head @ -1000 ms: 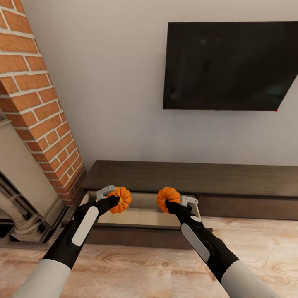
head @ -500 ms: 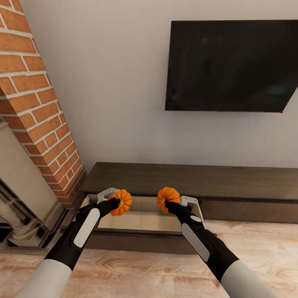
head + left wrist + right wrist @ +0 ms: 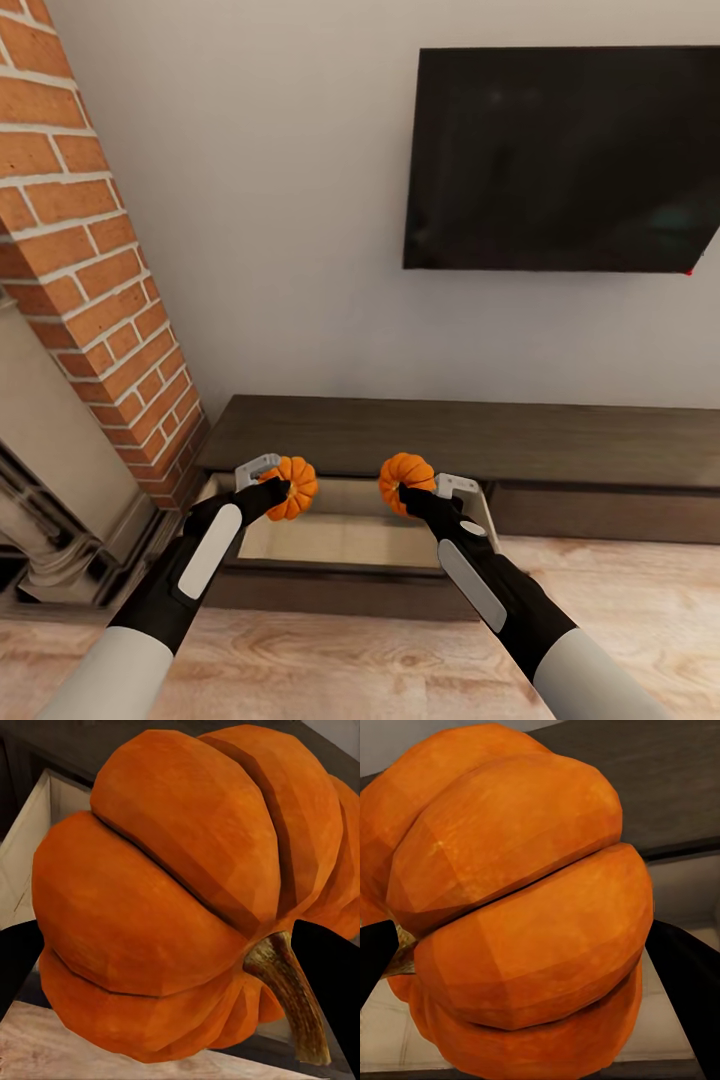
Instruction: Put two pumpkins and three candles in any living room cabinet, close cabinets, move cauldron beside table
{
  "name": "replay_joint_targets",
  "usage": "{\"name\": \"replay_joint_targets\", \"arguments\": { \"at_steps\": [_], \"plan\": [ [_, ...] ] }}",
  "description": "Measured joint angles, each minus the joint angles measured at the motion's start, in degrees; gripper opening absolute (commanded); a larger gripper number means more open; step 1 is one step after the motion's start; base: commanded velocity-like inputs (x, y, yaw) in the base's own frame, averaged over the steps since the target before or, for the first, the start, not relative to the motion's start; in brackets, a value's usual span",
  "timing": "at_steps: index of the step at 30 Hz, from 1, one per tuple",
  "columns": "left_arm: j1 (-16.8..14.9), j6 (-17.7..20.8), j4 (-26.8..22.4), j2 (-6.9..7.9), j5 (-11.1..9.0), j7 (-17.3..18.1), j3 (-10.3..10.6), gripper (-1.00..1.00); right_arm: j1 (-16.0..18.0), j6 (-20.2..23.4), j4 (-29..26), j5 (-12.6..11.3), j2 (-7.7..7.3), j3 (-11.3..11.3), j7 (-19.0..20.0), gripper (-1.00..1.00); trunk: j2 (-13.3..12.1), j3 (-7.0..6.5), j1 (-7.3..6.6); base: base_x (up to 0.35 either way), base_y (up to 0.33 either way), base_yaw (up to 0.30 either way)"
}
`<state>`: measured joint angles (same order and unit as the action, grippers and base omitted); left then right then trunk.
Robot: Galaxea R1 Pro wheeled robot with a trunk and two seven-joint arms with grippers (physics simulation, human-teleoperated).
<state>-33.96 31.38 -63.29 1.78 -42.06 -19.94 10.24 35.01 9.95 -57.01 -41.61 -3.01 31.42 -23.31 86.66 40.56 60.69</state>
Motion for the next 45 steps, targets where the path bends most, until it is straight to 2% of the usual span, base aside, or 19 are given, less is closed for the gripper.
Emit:
{"name": "replay_joint_targets", "arguments": {
  "at_steps": [45],
  "plan": [
    [0.2,0.0,1.4,0.09,0.0,0.3,-0.1,-1.00,0.0,0.1,0.0,-0.5,-0.05,0.0,0.2,-1.00,0.0,0.00,0.02,0.056,0.003,0.000]
  ]
}}
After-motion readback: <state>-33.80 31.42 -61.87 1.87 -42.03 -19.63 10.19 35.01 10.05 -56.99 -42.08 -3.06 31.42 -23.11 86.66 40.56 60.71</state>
